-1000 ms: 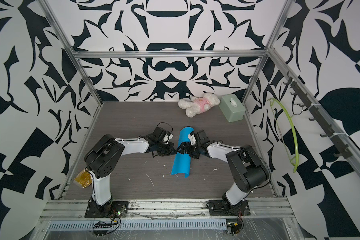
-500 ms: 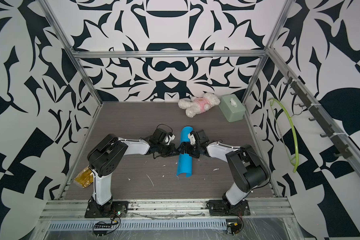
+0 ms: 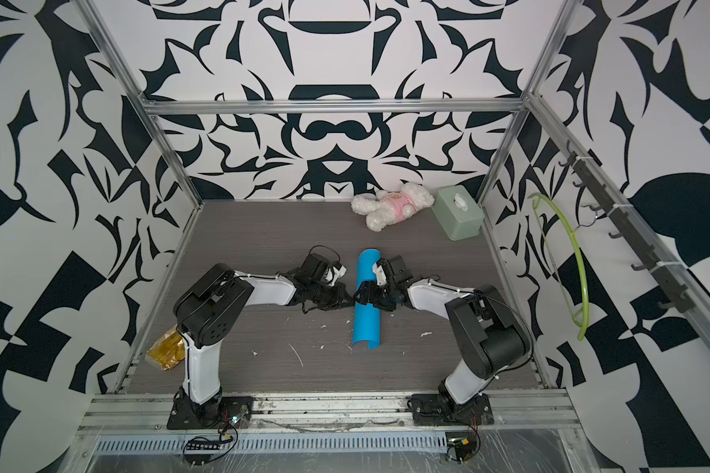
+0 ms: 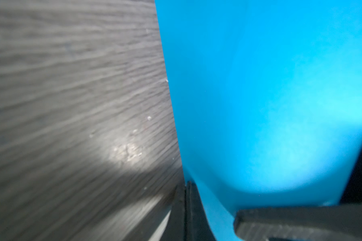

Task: Fold the rectangular paper in half along the long edge
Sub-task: Pick up the paper from the center of the board.

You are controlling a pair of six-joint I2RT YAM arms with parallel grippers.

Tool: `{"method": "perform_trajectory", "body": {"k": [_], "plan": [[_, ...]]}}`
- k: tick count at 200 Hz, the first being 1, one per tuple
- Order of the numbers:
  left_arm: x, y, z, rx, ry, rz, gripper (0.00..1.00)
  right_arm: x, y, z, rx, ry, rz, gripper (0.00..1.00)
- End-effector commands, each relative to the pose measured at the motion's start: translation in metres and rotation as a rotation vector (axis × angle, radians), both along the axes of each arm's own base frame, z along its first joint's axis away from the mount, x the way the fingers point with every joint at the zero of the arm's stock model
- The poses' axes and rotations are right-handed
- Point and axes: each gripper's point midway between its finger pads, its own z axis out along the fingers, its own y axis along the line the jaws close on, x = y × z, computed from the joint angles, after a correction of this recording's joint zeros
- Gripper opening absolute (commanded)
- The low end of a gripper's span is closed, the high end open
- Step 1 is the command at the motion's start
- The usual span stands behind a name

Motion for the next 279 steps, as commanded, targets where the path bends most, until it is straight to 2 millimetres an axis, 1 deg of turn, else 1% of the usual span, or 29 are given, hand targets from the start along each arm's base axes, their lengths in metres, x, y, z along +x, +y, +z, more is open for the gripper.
{"method": "perform_trajectory", "body": {"k": [1,44,94,135,147,156,174,210,244,279], "plan": [[-0.015,0.010,-0.024,0.060,0.063,-0.004,0.00,-0.019,-0.019,-0.020,-0.087,0.092,-0.023,0.69],[-0.014,0.010,-0.024,0.062,0.063,0.001,0.00,-0.020,-0.015,-0.014,-0.048,0.084,-0.010,0.61],[-0.013,0.009,-0.024,0.053,0.060,0.000,0.00,-0.021,-0.008,-0.008,0.026,0.085,0.003,0.60],[-0.012,0.009,-0.012,0.012,0.021,0.001,0.00,-0.022,0.000,0.004,0.110,0.077,0.029,0.60],[-0.012,0.010,-0.011,0.013,0.017,0.003,0.00,-0.022,0.002,0.009,0.133,0.071,0.032,0.58],[-0.012,0.010,-0.012,0.013,0.020,0.003,0.00,-0.021,0.002,0.010,0.151,0.072,0.030,0.55],[-0.012,0.010,-0.015,0.014,0.026,0.008,0.00,-0.021,0.002,0.009,0.160,0.078,0.029,0.50],[-0.011,0.012,-0.013,0.018,0.017,0.015,0.00,-0.021,0.001,0.011,0.175,0.073,0.024,0.50],[-0.008,0.021,-0.006,0.035,-0.010,0.042,0.00,-0.018,0.000,0.022,0.210,0.053,0.024,0.51],[-0.004,0.029,0.004,0.048,-0.045,0.063,0.03,-0.011,0.001,0.043,0.270,0.020,0.023,0.51]]}}
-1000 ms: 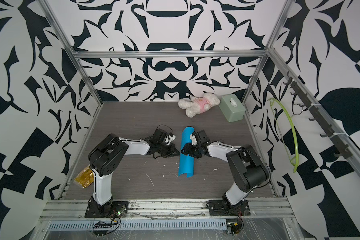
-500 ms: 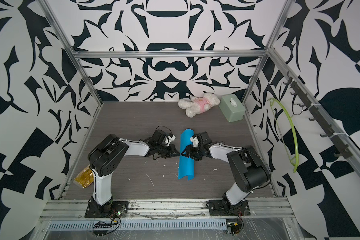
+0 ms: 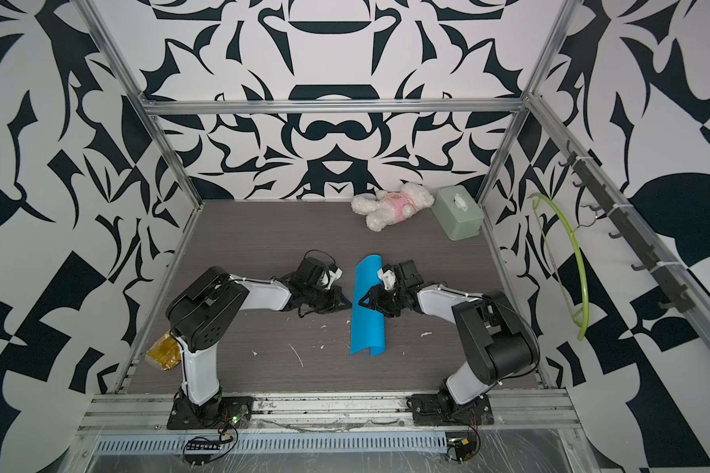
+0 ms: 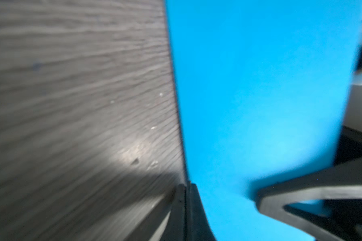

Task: Fold the rectangular paper in half along the long edge
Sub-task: Pick up the paper from the center of the board.

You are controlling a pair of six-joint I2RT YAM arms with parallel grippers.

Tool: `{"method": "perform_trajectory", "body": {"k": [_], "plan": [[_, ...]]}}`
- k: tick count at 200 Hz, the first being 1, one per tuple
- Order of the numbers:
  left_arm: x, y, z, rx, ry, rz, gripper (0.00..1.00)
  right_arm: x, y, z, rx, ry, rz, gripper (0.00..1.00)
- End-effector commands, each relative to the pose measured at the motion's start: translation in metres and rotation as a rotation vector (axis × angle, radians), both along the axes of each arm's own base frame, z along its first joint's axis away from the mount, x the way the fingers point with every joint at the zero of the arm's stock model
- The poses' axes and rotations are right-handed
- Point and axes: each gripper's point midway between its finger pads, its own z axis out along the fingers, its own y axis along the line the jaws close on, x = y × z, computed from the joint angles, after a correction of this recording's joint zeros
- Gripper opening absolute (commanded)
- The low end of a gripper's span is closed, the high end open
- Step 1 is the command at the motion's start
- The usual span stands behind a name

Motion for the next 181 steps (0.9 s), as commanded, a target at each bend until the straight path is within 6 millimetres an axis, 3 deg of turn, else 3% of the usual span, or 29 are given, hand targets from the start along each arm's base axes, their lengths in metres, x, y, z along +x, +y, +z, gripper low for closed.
{"method": "perform_trajectory", "body": {"k": [1,51,91,143,181], "plan": [[0.000,0.013,0.003,0.042,-0.019,0.023,0.03,0.009,0.005,0.028,0.076,-0.060,0.006,0.51],[0.006,0.018,0.009,0.047,-0.035,0.045,0.03,0.013,0.012,0.039,0.172,-0.061,-0.001,0.49],[0.019,0.028,0.034,0.027,-0.081,0.077,0.03,0.018,0.021,0.062,0.266,-0.084,0.014,0.49],[0.033,0.039,0.066,0.007,-0.135,0.109,0.03,0.025,0.032,0.107,0.392,-0.143,0.034,0.49],[0.053,0.060,0.102,-0.015,-0.194,0.164,0.02,0.028,0.038,0.158,0.488,-0.224,0.066,0.49]]}}
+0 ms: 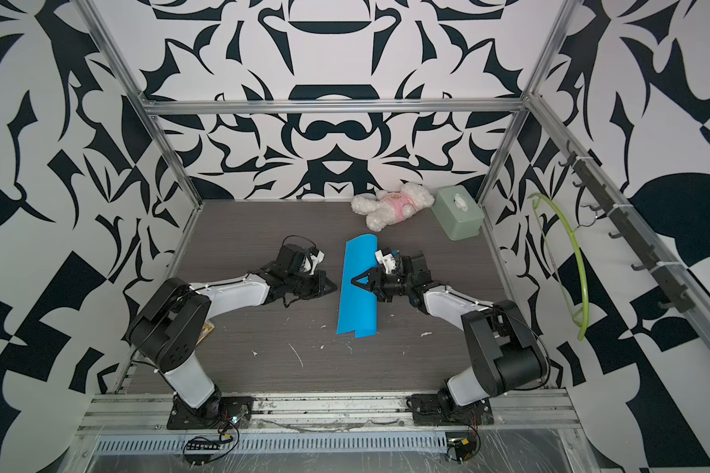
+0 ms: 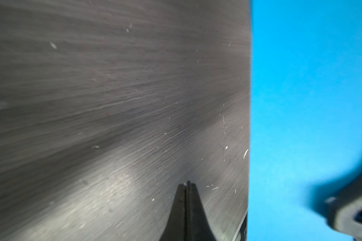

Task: Fold the rectangular paper in half along the long edge
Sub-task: Pick up the paper from the center of the board.

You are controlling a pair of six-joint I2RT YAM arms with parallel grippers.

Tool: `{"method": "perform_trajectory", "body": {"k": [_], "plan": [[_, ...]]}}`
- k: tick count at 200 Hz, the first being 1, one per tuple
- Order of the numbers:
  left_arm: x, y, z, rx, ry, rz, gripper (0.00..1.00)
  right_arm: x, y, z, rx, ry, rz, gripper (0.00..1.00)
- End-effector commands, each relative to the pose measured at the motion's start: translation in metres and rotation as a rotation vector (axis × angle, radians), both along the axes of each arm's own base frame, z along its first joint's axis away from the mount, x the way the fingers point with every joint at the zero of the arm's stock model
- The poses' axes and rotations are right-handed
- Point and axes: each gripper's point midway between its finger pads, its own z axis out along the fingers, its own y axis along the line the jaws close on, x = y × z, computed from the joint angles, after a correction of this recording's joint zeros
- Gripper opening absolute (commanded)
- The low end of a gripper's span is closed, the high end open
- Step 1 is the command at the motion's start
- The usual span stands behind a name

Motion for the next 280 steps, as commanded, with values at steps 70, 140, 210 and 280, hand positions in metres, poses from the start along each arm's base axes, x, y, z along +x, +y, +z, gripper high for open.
{"method": "perform_trajectory", "body": {"k": [70,140,210,280], "plan": [[0.044,0.033,0.191,-0.270,-0.289,0.097,0.02,0.011,0.014,0.168,0.251,-0.328,0.078,0.49],[0.025,0.024,0.278,-0.484,-0.351,-0.010,0.04,0.013,0.018,0.236,0.461,-0.398,0.129,0.48],[0.003,0.036,0.316,-0.581,-0.340,-0.086,0.36,-0.006,0.015,0.271,0.494,-0.449,0.178,0.48],[-0.014,0.034,0.344,-0.680,-0.317,-0.168,0.55,-0.014,0.014,0.280,0.450,-0.477,0.193,0.48]]}}
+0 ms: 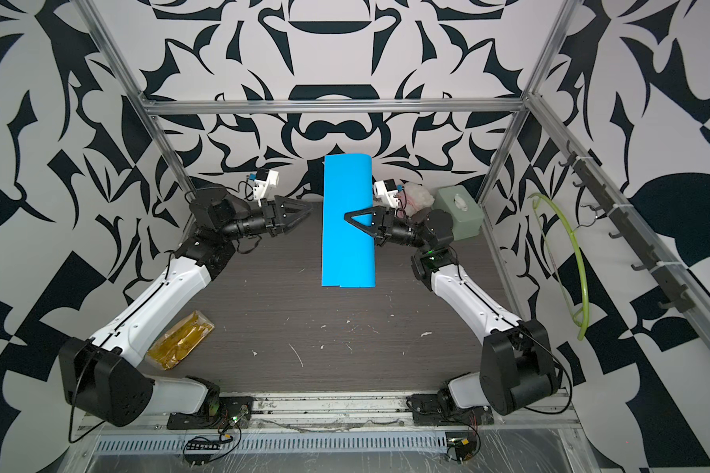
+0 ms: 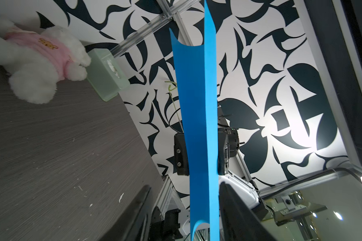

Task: Fold the rectangular paper in half along the long edge
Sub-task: Pick up the paper from the center of the board, then fold the paper.

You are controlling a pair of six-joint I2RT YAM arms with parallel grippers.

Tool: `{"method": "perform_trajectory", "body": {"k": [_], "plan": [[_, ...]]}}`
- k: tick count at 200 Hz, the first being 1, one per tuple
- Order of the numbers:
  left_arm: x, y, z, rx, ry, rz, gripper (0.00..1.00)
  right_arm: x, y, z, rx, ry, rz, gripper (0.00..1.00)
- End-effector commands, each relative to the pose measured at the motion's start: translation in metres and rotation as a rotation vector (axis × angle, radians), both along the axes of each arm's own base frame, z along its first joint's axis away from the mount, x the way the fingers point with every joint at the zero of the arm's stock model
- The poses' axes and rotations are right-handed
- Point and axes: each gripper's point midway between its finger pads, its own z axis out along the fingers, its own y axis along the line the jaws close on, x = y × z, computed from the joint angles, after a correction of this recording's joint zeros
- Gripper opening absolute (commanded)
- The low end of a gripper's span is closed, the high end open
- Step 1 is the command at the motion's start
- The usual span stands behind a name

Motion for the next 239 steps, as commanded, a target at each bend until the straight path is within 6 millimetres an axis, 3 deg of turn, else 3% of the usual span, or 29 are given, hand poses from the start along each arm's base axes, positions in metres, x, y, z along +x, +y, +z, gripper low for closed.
{"method": "perform_trajectory", "body": {"k": [1,39,79,188,218,239], "plan": [[-0.015,-0.002,0.024,-0.049,-0.042,-0.065,0.55,-0.010,-0.003,0.024,0.006,-0.103,0.004,0.48],[-0.022,-0.012,0.024,-0.060,-0.034,-0.098,0.48,-0.005,-0.002,0.021,0.007,-0.094,-0.005,0.49],[-0.030,-0.010,0.029,-0.067,-0.037,-0.102,0.48,-0.004,-0.002,0.020,0.005,-0.097,-0.006,0.48],[-0.026,-0.029,0.003,-0.030,0.038,-0.147,0.43,-0.001,-0.003,0.023,0.004,-0.108,-0.016,0.48],[-0.027,-0.029,0.002,-0.028,0.039,-0.148,0.25,0.001,-0.003,0.023,0.004,-0.106,-0.017,0.48],[-0.026,-0.029,0.002,-0.022,0.040,-0.143,0.03,0.002,-0.002,0.020,0.002,-0.099,-0.020,0.49]]}}
